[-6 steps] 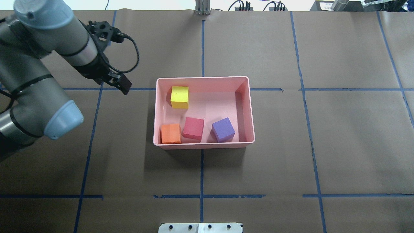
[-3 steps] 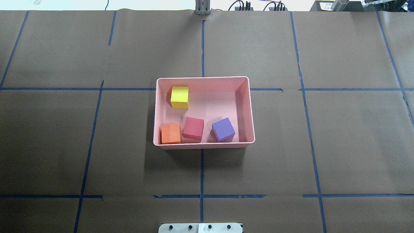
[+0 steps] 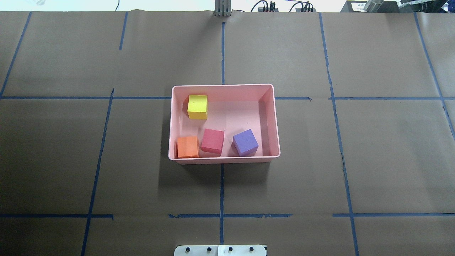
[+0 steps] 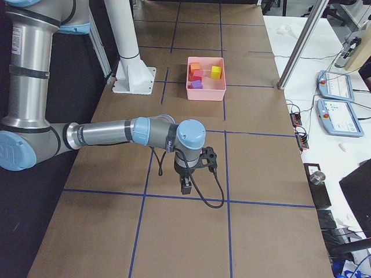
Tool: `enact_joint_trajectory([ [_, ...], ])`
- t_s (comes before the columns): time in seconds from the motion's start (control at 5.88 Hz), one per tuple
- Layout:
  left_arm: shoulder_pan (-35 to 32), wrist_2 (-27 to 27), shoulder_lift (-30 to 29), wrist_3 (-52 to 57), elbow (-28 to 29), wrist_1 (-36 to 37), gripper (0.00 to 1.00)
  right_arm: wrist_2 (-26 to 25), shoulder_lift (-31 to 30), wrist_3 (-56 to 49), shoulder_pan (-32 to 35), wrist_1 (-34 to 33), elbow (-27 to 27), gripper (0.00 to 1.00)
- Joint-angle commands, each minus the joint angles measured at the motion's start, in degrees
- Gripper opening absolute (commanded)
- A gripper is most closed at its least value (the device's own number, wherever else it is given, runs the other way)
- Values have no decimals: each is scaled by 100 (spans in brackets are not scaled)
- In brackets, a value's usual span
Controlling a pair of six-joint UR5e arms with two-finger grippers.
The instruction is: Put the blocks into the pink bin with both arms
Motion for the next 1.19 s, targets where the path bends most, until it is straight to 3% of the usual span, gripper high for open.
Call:
enact_joint_trajectory([
  [0.0,-124,27,108,-36,-32,35,100,11,5,51,-9,142,-14,100],
  [1.02,-124,-16,205,0,-112,0,100,55,5,60,-10,143,-6,100],
])
